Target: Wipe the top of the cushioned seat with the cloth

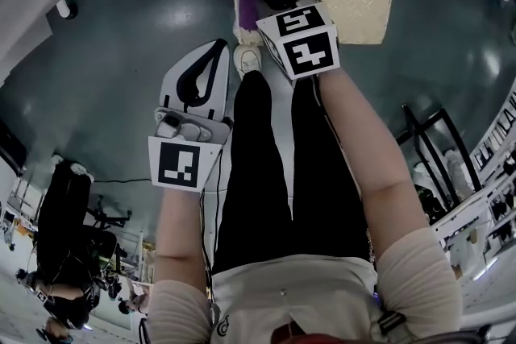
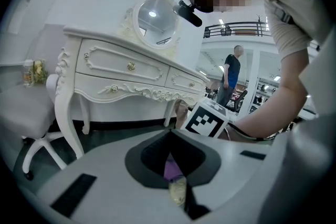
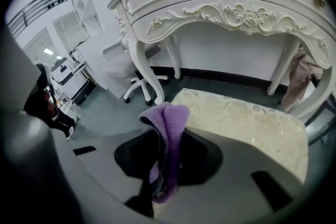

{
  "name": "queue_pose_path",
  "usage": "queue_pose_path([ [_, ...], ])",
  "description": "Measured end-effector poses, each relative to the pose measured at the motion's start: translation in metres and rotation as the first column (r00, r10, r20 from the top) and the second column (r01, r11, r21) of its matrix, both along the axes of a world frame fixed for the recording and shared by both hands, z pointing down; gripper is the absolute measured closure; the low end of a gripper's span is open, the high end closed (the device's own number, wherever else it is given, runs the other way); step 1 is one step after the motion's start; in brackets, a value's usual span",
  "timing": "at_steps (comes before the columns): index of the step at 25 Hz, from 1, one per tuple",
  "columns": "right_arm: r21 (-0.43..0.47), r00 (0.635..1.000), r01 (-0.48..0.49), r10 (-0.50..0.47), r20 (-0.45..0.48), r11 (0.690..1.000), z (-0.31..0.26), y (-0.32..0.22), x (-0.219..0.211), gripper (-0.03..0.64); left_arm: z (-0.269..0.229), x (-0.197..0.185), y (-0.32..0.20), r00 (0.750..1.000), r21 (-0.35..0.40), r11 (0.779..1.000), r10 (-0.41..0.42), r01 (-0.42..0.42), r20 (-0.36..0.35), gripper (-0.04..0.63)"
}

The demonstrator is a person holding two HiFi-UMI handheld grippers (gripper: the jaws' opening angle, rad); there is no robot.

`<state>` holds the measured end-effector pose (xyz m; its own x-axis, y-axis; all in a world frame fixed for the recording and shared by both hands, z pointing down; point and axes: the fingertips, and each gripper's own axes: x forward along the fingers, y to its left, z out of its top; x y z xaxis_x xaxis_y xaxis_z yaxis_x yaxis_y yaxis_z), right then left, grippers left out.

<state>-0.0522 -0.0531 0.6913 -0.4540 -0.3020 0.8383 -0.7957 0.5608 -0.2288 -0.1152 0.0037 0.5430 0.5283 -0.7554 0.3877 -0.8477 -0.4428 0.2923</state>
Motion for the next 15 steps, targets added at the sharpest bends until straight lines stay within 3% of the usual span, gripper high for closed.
queue_pose_path([
  [15,0.009,0.999,-0.006,0.006,-0.050,1.000,-0.003,-0.012,0.091,0.532,-0.007,0.072,-0.007,0.998,0.005,0.999,0.051,-0.051,0.020,0.581],
])
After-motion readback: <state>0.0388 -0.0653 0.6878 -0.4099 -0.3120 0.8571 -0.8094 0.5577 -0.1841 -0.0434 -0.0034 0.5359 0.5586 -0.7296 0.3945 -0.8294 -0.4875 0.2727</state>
